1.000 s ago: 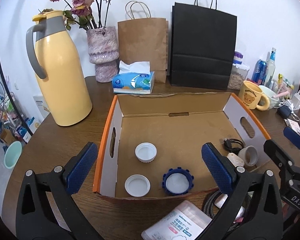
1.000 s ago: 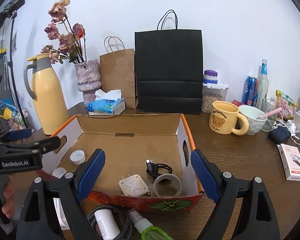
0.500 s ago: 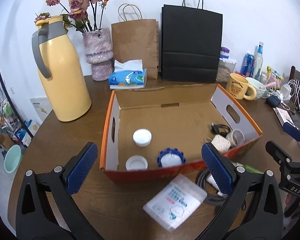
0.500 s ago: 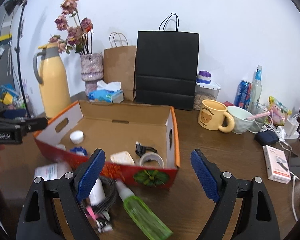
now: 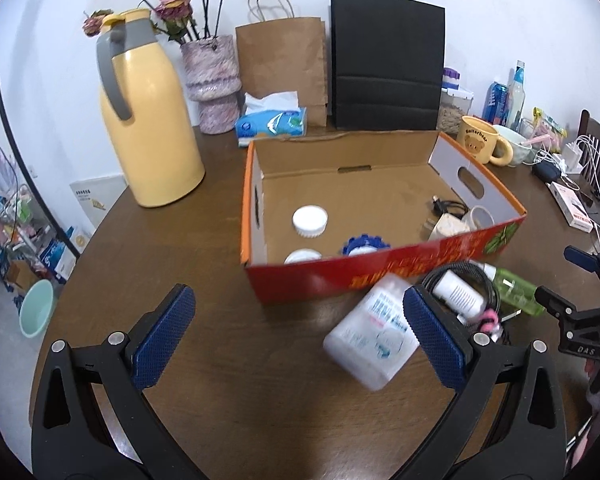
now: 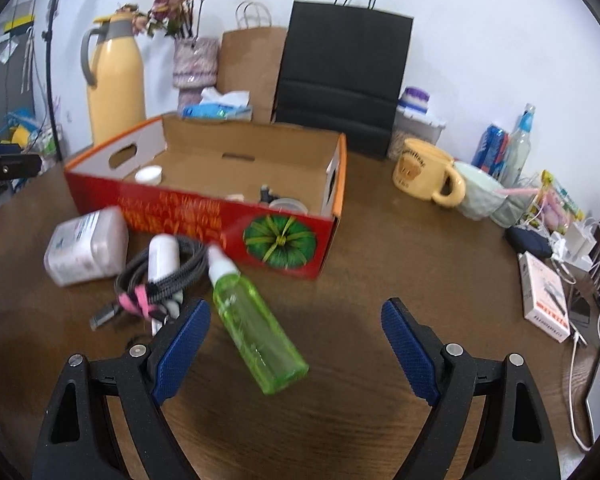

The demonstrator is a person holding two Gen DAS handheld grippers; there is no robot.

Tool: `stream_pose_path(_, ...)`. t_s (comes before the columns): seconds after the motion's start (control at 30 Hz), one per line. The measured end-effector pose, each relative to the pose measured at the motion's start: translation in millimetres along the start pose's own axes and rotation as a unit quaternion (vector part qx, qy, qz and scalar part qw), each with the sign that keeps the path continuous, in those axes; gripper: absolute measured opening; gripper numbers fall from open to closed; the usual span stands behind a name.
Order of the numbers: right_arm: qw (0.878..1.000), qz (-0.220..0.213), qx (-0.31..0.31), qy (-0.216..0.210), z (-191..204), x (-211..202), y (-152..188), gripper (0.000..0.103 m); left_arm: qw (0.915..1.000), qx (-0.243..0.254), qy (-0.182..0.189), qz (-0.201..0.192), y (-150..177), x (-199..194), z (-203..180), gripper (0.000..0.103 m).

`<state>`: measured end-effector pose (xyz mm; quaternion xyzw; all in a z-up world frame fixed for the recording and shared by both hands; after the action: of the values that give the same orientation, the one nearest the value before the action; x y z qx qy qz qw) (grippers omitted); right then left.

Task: Organize rigid objects
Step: 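Withdraw both grippers from the box back over the table, then grasp the green spray bottle with the right gripper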

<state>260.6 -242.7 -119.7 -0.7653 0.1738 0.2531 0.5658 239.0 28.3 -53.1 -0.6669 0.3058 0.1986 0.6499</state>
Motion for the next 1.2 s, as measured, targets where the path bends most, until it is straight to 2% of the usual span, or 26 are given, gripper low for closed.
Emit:
stream_pose_path(0.3,0.998,0.054,-0.015,-0.028,13,27,19,0.091,0.9996,-0.027,-0.003,0.013,26,-4,20,0.103)
stream_pose_path(0.53,0.997,0.056,-0.035,-0.036,24,38,15,0.090,0.9988,-0.046,-0.004,0.017,35,-2,31,0.103)
stream_pose_path(0.6,0.997,0.055,-0.039,-0.041,28,40,14,0.062,0.9985,-0.053,0.000,0.017,37,-1,32,0.103)
stream_pose_path(0.67,0.996,0.058,-0.042,-0.051,33,41,14,0.054,0.9983,-0.056,0.002,0.016,38,0,32,0.103)
stream_pose_path(0.8,0.996,0.054,-0.053,-0.056,38,37,16,0.048,0.9983,-0.054,0.005,0.018,39,2,30,0.103)
stream_pose_path(0.93,0.996,0.054,-0.050,-0.043,40,32,21,0.044,0.9983,-0.053,0.010,0.020,39,4,27,0.103)
stream_pose_path(1.07,0.997,0.059,-0.020,-0.052,38,27,24,0.038,0.9984,-0.050,0.015,0.022,41,5,23,0.103)
stream_pose_path(1.2,0.997,0.065,0.008,-0.052,34,21,29,0.037,0.9984,-0.049,0.020,0.022,42,5,21,0.103)
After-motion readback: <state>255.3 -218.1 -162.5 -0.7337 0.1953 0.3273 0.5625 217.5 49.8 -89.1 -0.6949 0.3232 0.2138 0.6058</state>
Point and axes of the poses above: each gripper's, at about its wrist camera, not at the fingertips, and x roughly the way its jaws point, z to its left, y to its underside, the point moved 10 cm from there along x, roughly the way its jaws point, and after that the axes turned 9 degrees about y, right-handed, at the moved point
